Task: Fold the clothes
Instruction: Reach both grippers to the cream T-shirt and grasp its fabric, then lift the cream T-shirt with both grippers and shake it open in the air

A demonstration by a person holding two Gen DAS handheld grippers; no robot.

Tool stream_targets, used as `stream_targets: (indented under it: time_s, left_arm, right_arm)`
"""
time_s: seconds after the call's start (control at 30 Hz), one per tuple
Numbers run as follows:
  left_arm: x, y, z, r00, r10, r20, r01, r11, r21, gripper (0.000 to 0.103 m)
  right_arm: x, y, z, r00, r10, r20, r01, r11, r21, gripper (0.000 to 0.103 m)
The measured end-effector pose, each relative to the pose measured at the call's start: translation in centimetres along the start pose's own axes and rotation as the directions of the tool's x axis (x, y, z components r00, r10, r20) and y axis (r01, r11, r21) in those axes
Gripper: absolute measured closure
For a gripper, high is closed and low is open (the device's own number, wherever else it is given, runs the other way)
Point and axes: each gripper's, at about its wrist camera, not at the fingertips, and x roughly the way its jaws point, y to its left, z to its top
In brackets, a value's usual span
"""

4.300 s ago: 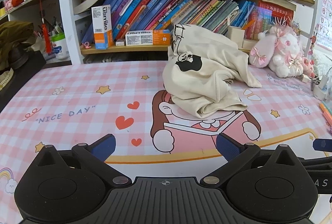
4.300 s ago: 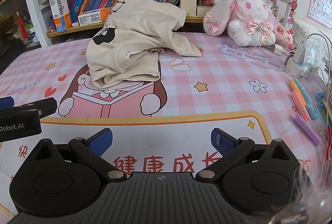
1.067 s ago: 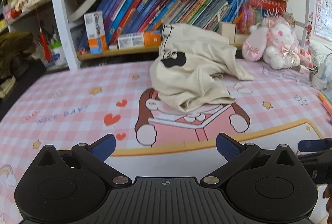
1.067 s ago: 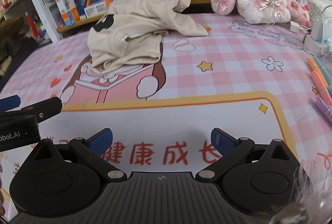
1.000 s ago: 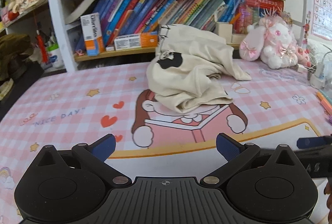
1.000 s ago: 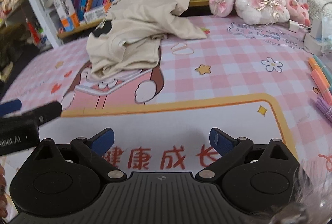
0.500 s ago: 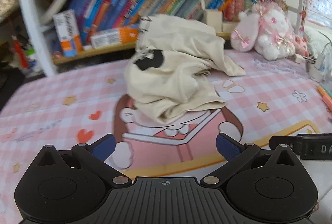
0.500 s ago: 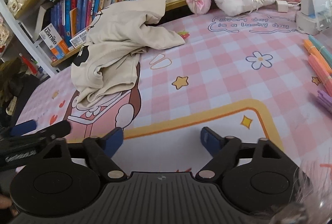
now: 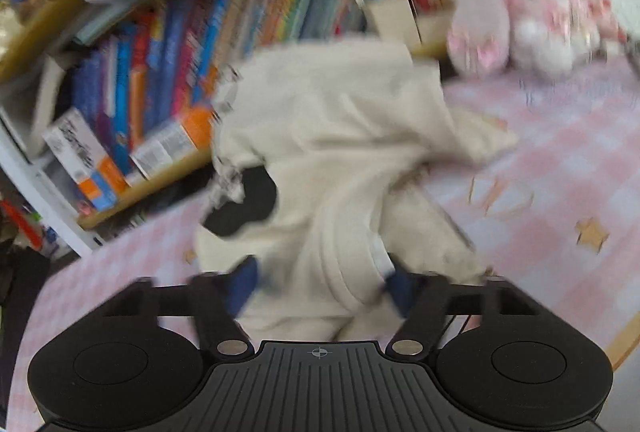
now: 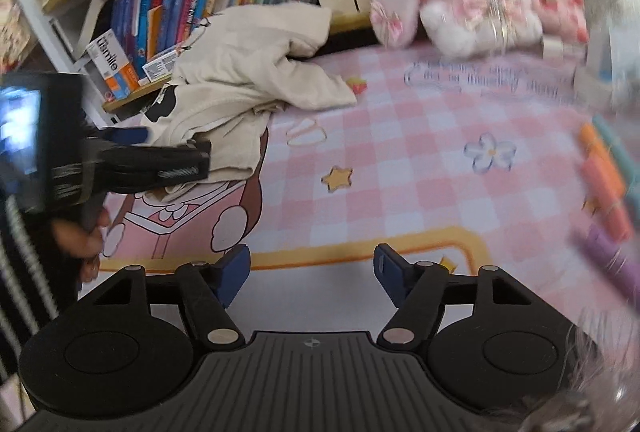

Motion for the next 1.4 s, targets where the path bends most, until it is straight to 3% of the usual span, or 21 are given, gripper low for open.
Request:
stream_targets:
  time_s: [0.07,0.17,0.27,0.33,0.4,0.5,0.57,0.67,0.7,0.73,0.8,0.83,0.87,0.93,1.03,1.1,1.17,1.23,1.3,1.4]
  left_arm:
    - [-0.3,0.1,0.0,1.0,-0.007,0.001,0.007,1.0,0.011,0.081]
    - [-3.3,1.9,0.1,0.995,-0.044,0.086,0.048,0.998,-0.046,0.085]
    - [-7.3,4.3,-0.2,0.978,-0.092,0.186,0.109,0.991,-0.083,0.086]
    - [-9.7,5.9,-0.8,0.968,-0.12,0.22,0.143,0.986,-0.089,0.086]
    - [-11.8,7.4,-1.7,0.961,-0.14,0.238,0.17,0.98,-0.107,0.087]
    - [-14.4,9.3,-3.2,0.953,-0.166,0.254,0.205,0.969,-0.139,0.087]
    - [-15.5,10.3,-4.1,0.947,-0.185,0.262,0.229,0.962,-0.15,0.087]
    - [-16.7,11.3,-5.3,0.944,-0.19,0.271,0.235,0.961,-0.146,0.087]
    - [-17.1,11.6,-5.7,0.943,-0.191,0.273,0.237,0.961,-0.144,0.087]
    - [-17.5,11.9,-6.1,0.942,-0.193,0.276,0.239,0.96,-0.143,0.087]
    - [-18.2,12.7,-6.9,0.94,-0.196,0.28,0.243,0.959,-0.146,0.087]
    - [-18.0,13.3,-7.1,0.94,-0.195,0.28,0.246,0.956,-0.159,0.087]
    - [-17.9,14.0,-7.4,0.94,-0.195,0.279,0.249,0.953,-0.171,0.087]
    - [-17.2,14.6,-8.0,0.948,-0.186,0.257,0.234,0.956,-0.174,0.081]
    - [-15.3,13.3,-9.5,0.969,-0.166,0.185,0.187,0.976,-0.107,0.08]
    - [-14.2,12.0,-10.5,0.972,-0.19,0.138,0.204,0.974,-0.099,0.075]
    - [-13.5,10.7,-11.5,0.971,-0.212,0.112,0.223,0.97,-0.098,0.061]
    - [-13.3,9.6,-12.3,0.974,-0.205,0.099,0.214,0.972,-0.096,0.04]
    - [-13.2,8.5,-13.1,0.978,-0.186,0.089,0.194,0.977,-0.093,0.033]
    - [-12.8,7.2,-13.8,0.986,-0.15,0.076,0.155,0.986,-0.064,0.032]
  right_arm:
    - [0.1,0.7,0.1,1.0,-0.011,0.019,0.012,0.998,-0.055,0.035]
    - [0.2,2.0,0.2,0.998,-0.027,0.052,0.034,0.989,-0.144,0.035]
    - [0.2,4.9,0.2,0.993,-0.05,0.11,0.08,0.952,-0.294,0.032]
    - [0.2,7.6,0.0,0.984,-0.048,0.169,0.117,0.898,-0.425,0.03]
    - [0.3,10.5,-0.5,0.97,-0.034,0.24,0.166,0.814,-0.557,0.029]
    - [1.5,13.5,-1.4,0.946,-0.039,0.321,0.253,0.707,-0.66,0.031]
    - [2.8,15.0,-2.2,0.943,-0.044,0.329,0.273,0.667,-0.693,0.033]
    - [4.3,16.6,-3.3,0.938,-0.049,0.344,0.3,0.612,-0.732,0.048]
    - [4.4,17.0,-3.5,0.937,-0.046,0.345,0.302,0.602,-0.739,0.049]
    - [4.4,17.5,-3.7,0.938,-0.042,0.343,0.299,0.598,-0.744,0.05]
    - [4.5,18.0,-3.9,0.95,-0.04,0.311,0.274,0.585,-0.763,0.066]
    - [4.6,18.2,-4.0,0.957,-0.042,0.288,0.258,0.581,-0.772,0.088]
    - [4.4,18.3,-3.9,0.962,-0.045,0.268,0.242,0.589,-0.771,0.097]
    - [3.7,18.3,-3.4,0.967,-0.048,0.251,0.225,0.624,-0.748,0.098]
    - [2.3,17.9,-1.9,0.951,-0.08,0.298,0.272,0.673,-0.688,0.1]
    - [1.6,17.6,-1.0,0.937,-0.091,0.337,0.307,0.677,-0.669,0.1]
    - [1.2,17.3,-0.2,0.927,-0.099,0.363,0.331,0.672,-0.662,0.1]
    - [1.0,16.9,0.4,0.921,-0.106,0.376,0.347,0.664,-0.662,0.1]
    - [1.3,16.4,0.8,0.921,-0.109,0.374,0.349,0.656,-0.669,0.1]
    - [1.7,15.9,0.8,0.926,-0.105,0.362,0.34,0.645,-0.684,0.1]
